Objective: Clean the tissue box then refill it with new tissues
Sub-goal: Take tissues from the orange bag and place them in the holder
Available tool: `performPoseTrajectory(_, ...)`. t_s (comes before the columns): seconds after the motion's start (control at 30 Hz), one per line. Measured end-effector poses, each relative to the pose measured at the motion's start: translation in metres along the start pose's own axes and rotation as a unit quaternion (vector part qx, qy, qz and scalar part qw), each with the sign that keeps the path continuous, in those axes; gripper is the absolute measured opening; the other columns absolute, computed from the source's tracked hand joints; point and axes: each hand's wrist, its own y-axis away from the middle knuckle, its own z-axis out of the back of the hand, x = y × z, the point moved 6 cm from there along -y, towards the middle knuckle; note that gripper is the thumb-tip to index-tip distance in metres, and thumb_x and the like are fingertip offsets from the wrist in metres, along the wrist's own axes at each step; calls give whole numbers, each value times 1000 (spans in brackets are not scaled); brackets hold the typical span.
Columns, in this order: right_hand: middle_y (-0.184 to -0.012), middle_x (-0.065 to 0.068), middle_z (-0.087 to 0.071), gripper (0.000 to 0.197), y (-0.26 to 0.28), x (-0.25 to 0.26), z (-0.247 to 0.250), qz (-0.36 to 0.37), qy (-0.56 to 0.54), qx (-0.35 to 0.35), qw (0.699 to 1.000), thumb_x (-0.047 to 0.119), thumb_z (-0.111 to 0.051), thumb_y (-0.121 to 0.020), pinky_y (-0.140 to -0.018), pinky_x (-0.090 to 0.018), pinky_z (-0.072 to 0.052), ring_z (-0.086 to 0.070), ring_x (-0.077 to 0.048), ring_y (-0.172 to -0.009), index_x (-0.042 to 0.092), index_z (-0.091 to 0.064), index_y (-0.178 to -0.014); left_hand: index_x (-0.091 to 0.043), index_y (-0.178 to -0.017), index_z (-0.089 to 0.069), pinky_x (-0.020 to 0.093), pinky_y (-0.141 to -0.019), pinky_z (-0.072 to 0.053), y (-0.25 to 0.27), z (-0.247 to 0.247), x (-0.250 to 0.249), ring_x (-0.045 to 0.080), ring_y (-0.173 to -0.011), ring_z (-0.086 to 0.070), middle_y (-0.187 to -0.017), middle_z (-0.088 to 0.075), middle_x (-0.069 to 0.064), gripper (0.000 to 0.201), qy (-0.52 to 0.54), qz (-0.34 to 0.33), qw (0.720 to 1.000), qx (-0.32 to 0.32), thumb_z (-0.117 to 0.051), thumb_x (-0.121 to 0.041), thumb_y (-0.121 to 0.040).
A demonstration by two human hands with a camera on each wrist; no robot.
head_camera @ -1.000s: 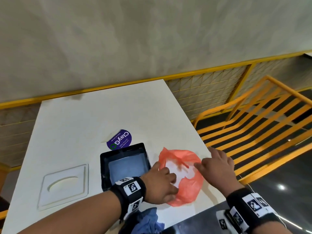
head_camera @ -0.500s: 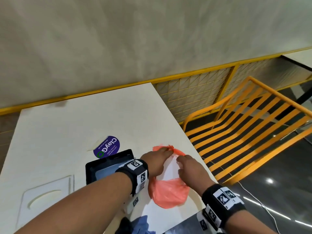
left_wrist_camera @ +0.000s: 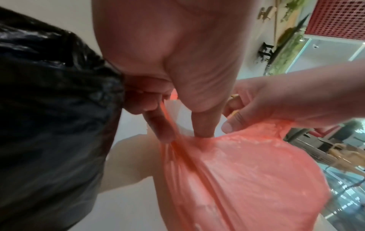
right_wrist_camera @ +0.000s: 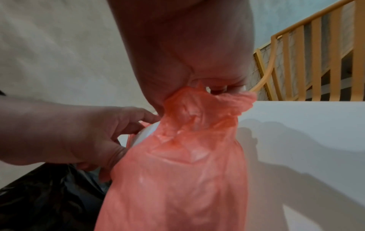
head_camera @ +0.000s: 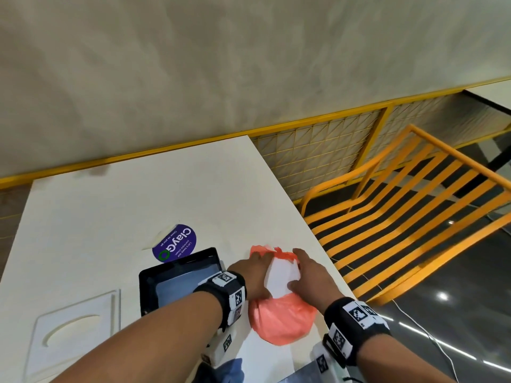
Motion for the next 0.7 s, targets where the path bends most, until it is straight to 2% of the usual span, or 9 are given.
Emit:
performPoseTrajectory(0.07, -120, 0, -64, 77, 1, 3, 2, 21, 5, -20, 1000, 15, -63, -77, -87, -41, -52, -58, -25, -107, 39, -28, -141, -26, -156, -8, 44, -94, -52, -1, 2, -4, 36, -120, -58, -158, -27, 4, 114, -10, -10, 1000, -4, -82, -42, -72)
performPoseTrajectory(0.13, -110, 0, -66, 78, 3, 5, 2, 38, 3, -28, 999, 10, -59, -77, -82, -41, -53, -58, -23, -100, 43, -27, -139, -27, -157, -8, 40, -98, -50, -2, 7, -6, 31, -124, -56, -159, -30, 1, 117, 10, -17, 1000, -5, -84, -44, -69)
performPoseTrajectory(0.2, -102, 1, -66, 79, 5, 5, 1, 49, -14, -28, 998, 8, -56, -75, -77, -42, -53, -59, -22, -92, 46, -26, -137, -29, -154, -21, 36, -99, -49, -3, 13, -8, 26, -124, -56, -149, -46, -1, 108, 49, -20, 999, -7, -85, -44, -68)
performPoseTrajectory(0.27, -98, 3, -66, 79, 8, 2, -2, 58, -20, -28, 998, 9, -55, -75, -75, -43, -54, -60, -20, -87, 49, -25, -137, -30, -147, -34, 36, -94, -51, -4, 17, -9, 24, -119, -59, -137, -57, -1, 93, 39, -20, 999, -22, -82, -44, -69)
performPoseTrajectory(0.43, -108, 5, -63, 81, 15, -2, -1, 69, -33, -28, 997, 13, -60, -76, -82, -39, -52, -54, -17, -96, 48, -25, -141, -34, -127, -55, 32, -80, -49, 0, 25, -14, 23, -107, -62, -116, -63, -4, 59, -7, -20, 998, -67, -74, -40, -72)
performPoseTrajectory(0.53, -121, 12, -58, 86, 16, -5, 4, 73, -55, -41, 995, 16, -67, -71, -90, -39, -50, -51, -15, -108, 47, -28, -142, -31, -114, -60, 31, -73, -40, 4, 30, -20, 26, -104, -58, -111, -61, -3, 43, -40, -35, 994, -92, -72, -39, -74)
performPoseTrajectory(0.63, -132, 10, -52, 89, 17, -7, 11, 73, -65, -34, 995, 22, -71, -67, -98, -43, -46, -48, -18, -119, 46, -29, -143, -30, -115, -61, 38, -83, -37, 15, 34, -29, 28, -109, -50, -118, -57, -2, 38, -96, -71, 986, -117, -66, -41, -79)
performPoseTrajectory(0.7, -136, 7, -48, 95, 18, -10, 16, 73, -67, -15, 995, 27, -73, -66, -99, -45, -45, -46, -19, -123, 48, -23, -144, -31, -112, -64, 40, -88, -37, 24, 37, -34, 27, -112, -48, -119, -56, -5, 33, -100, -90, 980, -144, -64, -41, -81)
